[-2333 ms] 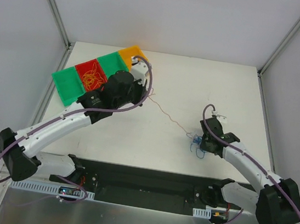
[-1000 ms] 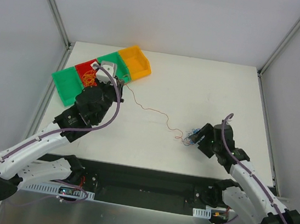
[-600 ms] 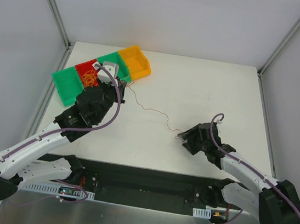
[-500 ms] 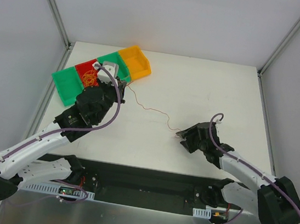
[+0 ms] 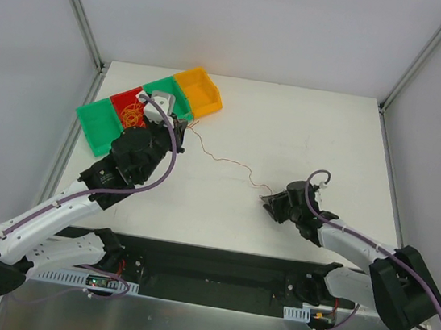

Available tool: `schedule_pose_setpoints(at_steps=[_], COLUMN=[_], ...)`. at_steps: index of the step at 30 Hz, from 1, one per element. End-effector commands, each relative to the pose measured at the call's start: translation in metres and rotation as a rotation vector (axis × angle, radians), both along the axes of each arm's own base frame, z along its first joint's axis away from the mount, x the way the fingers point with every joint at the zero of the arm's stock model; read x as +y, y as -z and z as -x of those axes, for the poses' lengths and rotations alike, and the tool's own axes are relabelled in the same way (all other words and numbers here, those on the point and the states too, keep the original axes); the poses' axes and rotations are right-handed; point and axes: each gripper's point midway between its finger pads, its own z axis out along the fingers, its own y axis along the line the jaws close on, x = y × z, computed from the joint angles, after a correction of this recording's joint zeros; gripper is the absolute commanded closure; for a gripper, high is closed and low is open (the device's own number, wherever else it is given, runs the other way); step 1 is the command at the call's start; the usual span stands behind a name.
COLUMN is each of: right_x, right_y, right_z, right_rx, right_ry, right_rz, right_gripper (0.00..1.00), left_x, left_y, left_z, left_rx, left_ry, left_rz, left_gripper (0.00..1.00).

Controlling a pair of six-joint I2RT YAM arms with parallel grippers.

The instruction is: Untangle the cables

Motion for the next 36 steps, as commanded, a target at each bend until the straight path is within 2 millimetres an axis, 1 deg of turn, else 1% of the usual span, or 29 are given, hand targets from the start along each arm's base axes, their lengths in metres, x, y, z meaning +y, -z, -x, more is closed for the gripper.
schedule_pose_setpoints(at_steps=[1, 3, 5, 7, 8, 10, 12, 13, 14, 16, 18, 20, 22, 24, 25, 26, 27, 29, 31, 32, 34, 35, 36], right_x=[0.002, 0.000, -0.010, -0.023, -0.032, -0.054, -0.078, -0.090, -0.101, -0.111, -0.106, -0.093, -0.088, -0.073, -0.065, -0.061, -0.059, -0.060, -0.068, -0.070, -0.072, -0.077, -0.085], right_y=[-0.002, -0.003, 0.002, 0.003, 0.003, 0.003, 0.000, -0.002, -0.003, -0.011, -0.033, -0.047, -0.052, -0.055, -0.053, -0.048, -0.045, -0.036, -0.029, -0.022, -0.014, -0.006, -0.003], right_z=[-0.007, -0.007, 0.000, 0.003, 0.006, 0.012, 0.013, 0.011, 0.011, 0.008, 0.002, 0.001, 0.002, -0.003, -0.004, -0.005, -0.006, -0.007, -0.011, -0.009, -0.011, -0.010, -0.012], right_rx=[-0.004, -0.018, -0.005, -0.033, -0.045, -0.052, -0.092, -0.106, -0.108, -0.145, -0.247, -0.294, -0.260, -0.271, -0.272, -0.250, -0.232, -0.182, -0.120, -0.075, -0.012, 0.046, 0.088], right_ry=[0.034, 0.002, -0.013, -0.011, -0.030, -0.068, -0.095, -0.101, -0.105, -0.142, -0.248, -0.372, -0.438, -0.505, -0.532, -0.544, -0.557, -0.590, -0.598, -0.619, -0.652, -0.656, -0.634], right_rz=[-0.008, 0.028, 0.091, 0.147, 0.189, 0.296, 0.398, 0.423, 0.432, 0.430, 0.447, 0.449, 0.446, 0.392, 0.360, 0.351, 0.367, 0.453, 0.597, 0.645, 0.726, 0.773, 0.821], right_gripper=[0.65, 0.58, 0.57, 0.51, 0.49, 0.42, 0.24, 0.19, 0.18, 0.17, 0.16, 0.16, 0.16, 0.16, 0.16, 0.16, 0.16, 0.19, 0.20, 0.20, 0.22, 0.23, 0.24], left_x=[-0.001, -0.002, -0.001, 0.000, 0.001, 0.004, 0.009, 0.012, 0.017, 0.029, 0.039, 0.044, 0.041, 0.034, 0.030, 0.028, 0.027, 0.025, 0.025, 0.025, 0.024, 0.024, 0.025], left_y=[-0.022, -0.024, -0.024, -0.026, -0.027, -0.030, -0.033, -0.033, -0.038, -0.044, -0.052, -0.055, -0.055, -0.054, -0.052, -0.052, -0.051, -0.048, -0.048, -0.049, -0.048, -0.052, -0.057], left_z=[0.005, 0.006, 0.007, 0.008, 0.008, 0.009, 0.009, 0.009, 0.010, 0.011, 0.015, 0.017, 0.019, 0.019, 0.019, 0.018, 0.019, 0.018, 0.017, 0.018, 0.017, 0.017, 0.018], left_rx=[-0.040, -0.043, -0.041, -0.046, -0.049, -0.058, -0.069, -0.072, -0.085, -0.105, -0.129, -0.143, -0.143, -0.136, -0.129, -0.126, -0.123, -0.115, -0.115, -0.117, -0.118, -0.126, -0.139], left_ry=[0.026, 0.030, 0.033, 0.032, 0.029, 0.018, 0.001, -0.012, -0.029, -0.072, -0.096, -0.108, -0.091, -0.064, -0.046, -0.039, -0.034, -0.030, -0.031, -0.030, -0.028, -0.025, -0.021], left_rz=[0.053, 0.056, 0.061, 0.064, 0.063, 0.063, 0.062, 0.057, 0.060, 0.062, 0.070, 0.080, 0.093, 0.099, 0.099, 0.105, 0.106, 0.103, 0.099, 0.102, 0.091, 0.087, 0.079], left_gripper=[1.00, 1.00, 1.00, 1.00, 1.00, 1.00, 1.00, 1.00, 1.00, 1.00, 1.00, 1.00, 1.00, 1.00, 1.00, 1.00, 1.00, 1.00, 1.00, 1.00, 1.00, 1.00, 1.00])
